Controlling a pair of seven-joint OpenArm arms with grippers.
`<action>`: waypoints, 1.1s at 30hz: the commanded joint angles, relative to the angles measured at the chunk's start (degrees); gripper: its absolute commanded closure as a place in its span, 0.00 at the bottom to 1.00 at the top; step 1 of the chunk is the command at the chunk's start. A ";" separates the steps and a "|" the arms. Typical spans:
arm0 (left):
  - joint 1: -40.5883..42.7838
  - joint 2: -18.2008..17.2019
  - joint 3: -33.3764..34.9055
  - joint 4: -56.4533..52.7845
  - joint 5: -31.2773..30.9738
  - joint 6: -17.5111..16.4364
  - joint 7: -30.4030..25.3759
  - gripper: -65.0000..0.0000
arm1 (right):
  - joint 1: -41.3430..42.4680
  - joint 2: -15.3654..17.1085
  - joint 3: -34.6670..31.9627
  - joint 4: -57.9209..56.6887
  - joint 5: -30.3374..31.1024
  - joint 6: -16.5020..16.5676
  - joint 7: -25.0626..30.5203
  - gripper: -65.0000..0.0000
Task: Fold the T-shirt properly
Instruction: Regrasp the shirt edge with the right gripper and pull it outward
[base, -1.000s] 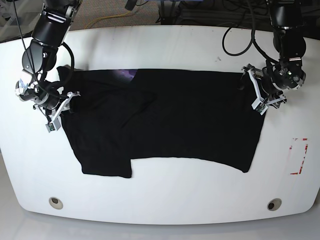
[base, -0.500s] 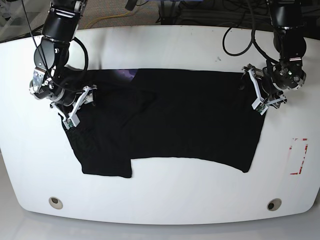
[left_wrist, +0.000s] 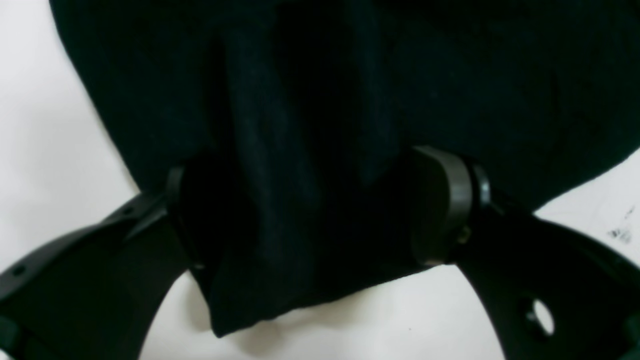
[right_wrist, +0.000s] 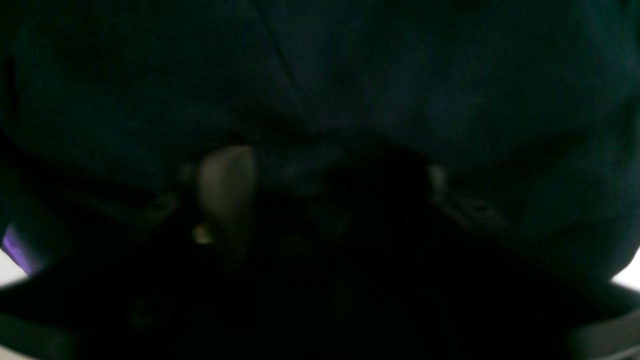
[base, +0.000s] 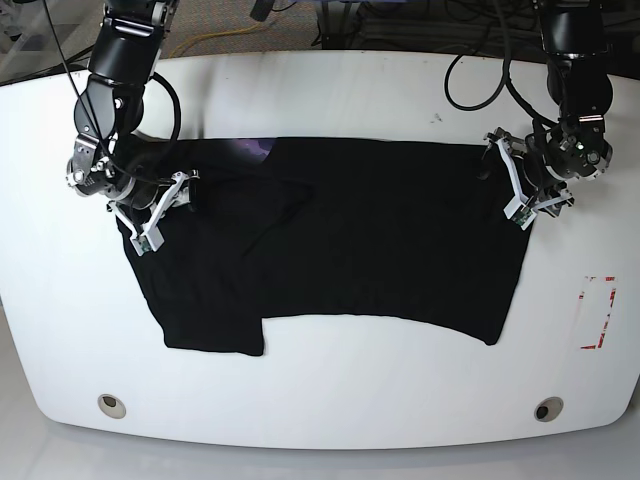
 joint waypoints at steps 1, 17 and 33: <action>0.73 -0.70 0.11 -0.51 5.00 -0.06 4.85 0.25 | 1.20 0.88 0.23 0.78 0.65 0.10 0.94 0.60; 0.73 -0.87 0.20 -0.60 5.00 -0.06 4.85 0.25 | 1.29 1.23 0.50 7.37 0.65 0.10 0.50 1.00; 0.64 -0.96 0.20 -3.06 5.00 -0.06 4.85 0.25 | 9.99 4.75 0.32 -5.11 0.65 0.10 4.54 1.00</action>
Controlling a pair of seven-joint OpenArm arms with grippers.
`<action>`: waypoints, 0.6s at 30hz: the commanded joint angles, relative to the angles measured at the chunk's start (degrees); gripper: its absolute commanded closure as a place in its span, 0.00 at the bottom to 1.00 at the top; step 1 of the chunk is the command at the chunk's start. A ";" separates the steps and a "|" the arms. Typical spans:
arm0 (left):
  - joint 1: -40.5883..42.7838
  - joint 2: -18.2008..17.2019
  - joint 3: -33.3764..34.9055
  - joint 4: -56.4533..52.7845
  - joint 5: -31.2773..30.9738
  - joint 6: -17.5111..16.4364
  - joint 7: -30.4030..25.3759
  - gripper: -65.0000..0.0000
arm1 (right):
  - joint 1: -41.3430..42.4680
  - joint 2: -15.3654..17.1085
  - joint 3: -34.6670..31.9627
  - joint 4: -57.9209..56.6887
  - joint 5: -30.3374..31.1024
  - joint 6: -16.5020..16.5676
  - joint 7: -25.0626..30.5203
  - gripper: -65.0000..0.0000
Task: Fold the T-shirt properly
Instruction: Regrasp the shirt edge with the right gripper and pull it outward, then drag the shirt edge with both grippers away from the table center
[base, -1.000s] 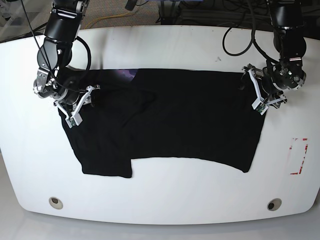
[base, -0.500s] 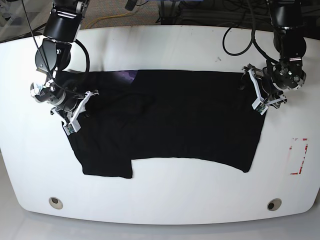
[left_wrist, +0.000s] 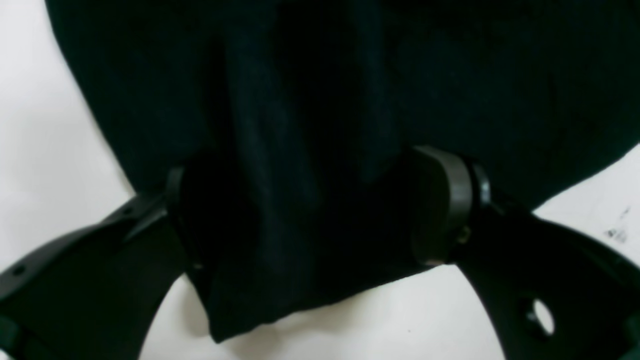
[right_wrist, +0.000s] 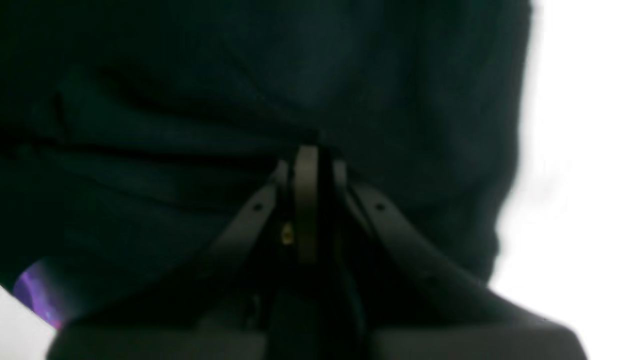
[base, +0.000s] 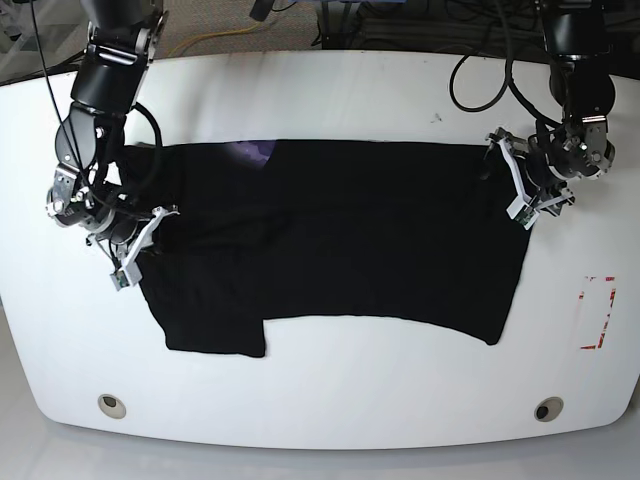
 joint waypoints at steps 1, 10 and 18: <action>0.84 -0.48 0.26 -1.07 6.51 0.14 5.70 0.25 | 1.76 1.21 0.23 -1.31 0.80 -0.03 3.04 1.00; 0.75 -0.48 0.26 -1.24 6.51 0.14 5.70 0.25 | 5.62 4.46 0.15 -9.84 0.71 -0.03 6.03 0.86; -0.39 -0.04 -1.32 0.78 5.46 0.14 5.79 0.24 | 2.55 5.25 2.43 -4.92 1.15 -0.03 5.41 0.28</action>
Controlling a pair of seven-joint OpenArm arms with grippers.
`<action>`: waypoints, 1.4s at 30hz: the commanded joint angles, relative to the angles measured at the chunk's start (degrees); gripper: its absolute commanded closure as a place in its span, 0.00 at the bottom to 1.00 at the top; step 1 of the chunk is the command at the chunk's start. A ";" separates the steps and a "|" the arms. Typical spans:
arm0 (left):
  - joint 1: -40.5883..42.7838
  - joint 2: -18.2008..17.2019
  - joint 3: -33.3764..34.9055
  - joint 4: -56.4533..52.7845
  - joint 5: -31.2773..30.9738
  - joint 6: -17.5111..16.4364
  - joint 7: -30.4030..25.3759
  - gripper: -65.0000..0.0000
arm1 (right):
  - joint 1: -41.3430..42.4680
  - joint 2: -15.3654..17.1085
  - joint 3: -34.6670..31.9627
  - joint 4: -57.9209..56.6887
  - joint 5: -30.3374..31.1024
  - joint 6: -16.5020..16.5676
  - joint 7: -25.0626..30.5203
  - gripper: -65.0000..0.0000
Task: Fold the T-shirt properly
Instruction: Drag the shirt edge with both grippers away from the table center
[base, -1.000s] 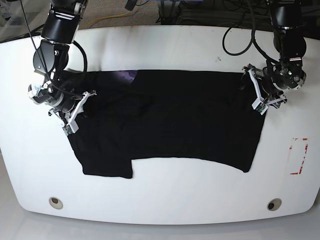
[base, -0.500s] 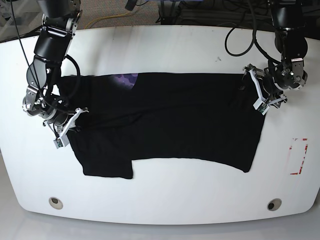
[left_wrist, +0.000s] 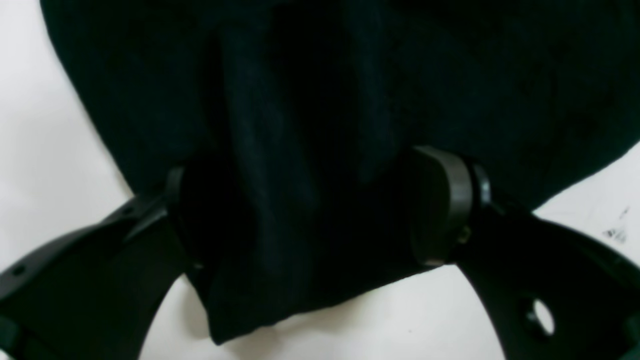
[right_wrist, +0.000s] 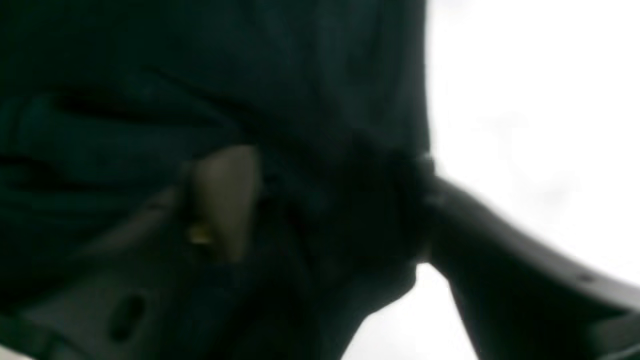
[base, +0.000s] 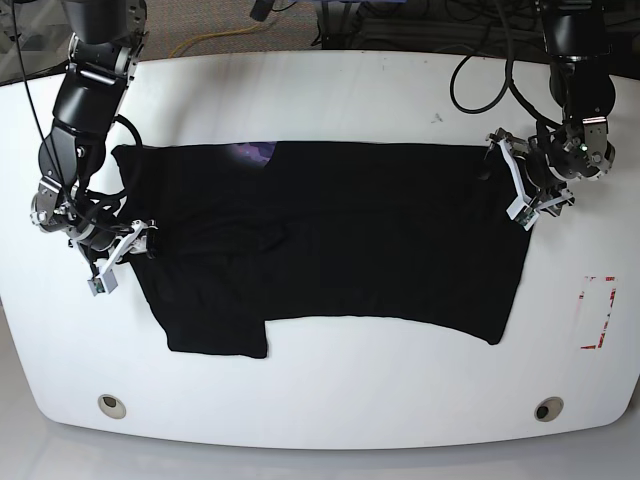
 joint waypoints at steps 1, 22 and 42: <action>-0.13 -0.23 -1.63 1.46 4.71 0.42 5.24 0.24 | -0.89 1.12 2.35 5.32 1.55 0.12 0.47 0.27; -2.94 5.13 -19.65 7.53 -2.41 0.42 5.51 0.24 | -23.31 -8.55 19.93 32.75 11.30 0.12 -20.45 0.27; -6.19 5.13 -22.38 -2.32 1.02 0.42 4.63 0.25 | -21.20 -12.85 17.03 25.54 7.26 0.12 -18.17 0.32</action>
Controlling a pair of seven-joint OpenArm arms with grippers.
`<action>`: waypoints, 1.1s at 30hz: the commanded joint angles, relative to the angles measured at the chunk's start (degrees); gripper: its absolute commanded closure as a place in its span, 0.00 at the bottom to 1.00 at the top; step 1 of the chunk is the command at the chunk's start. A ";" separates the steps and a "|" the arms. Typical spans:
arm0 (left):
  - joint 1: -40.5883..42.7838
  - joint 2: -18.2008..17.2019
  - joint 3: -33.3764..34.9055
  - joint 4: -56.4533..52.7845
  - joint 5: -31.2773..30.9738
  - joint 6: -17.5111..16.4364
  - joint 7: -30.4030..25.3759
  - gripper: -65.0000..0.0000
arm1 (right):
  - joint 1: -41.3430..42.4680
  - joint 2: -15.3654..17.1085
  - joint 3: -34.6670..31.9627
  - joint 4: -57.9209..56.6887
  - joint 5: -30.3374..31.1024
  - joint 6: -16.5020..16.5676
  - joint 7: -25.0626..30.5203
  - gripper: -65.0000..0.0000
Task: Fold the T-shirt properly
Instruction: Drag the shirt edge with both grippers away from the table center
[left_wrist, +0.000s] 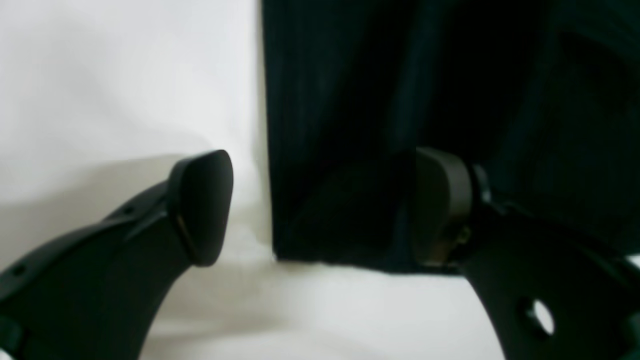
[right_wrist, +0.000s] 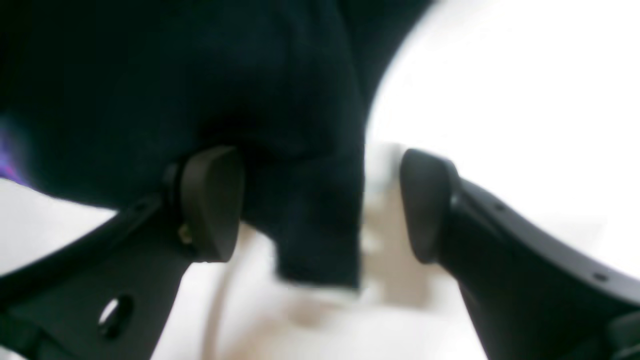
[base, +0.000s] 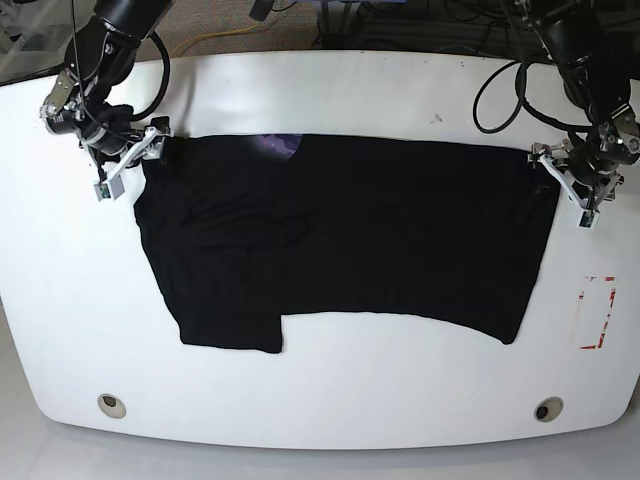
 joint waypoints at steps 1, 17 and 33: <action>-0.60 -0.93 -0.19 -1.21 -0.47 0.07 -2.02 0.25 | 0.24 0.65 0.11 0.40 0.40 0.08 1.77 0.36; 6.17 -1.37 4.38 1.60 -0.65 0.07 -0.26 0.93 | -6.09 0.83 -0.77 9.72 0.40 0.08 2.03 1.00; 25.95 -0.14 2.45 18.40 -0.91 0.07 -0.17 0.85 | -18.31 4.17 3.37 15.79 0.57 0.08 2.12 0.91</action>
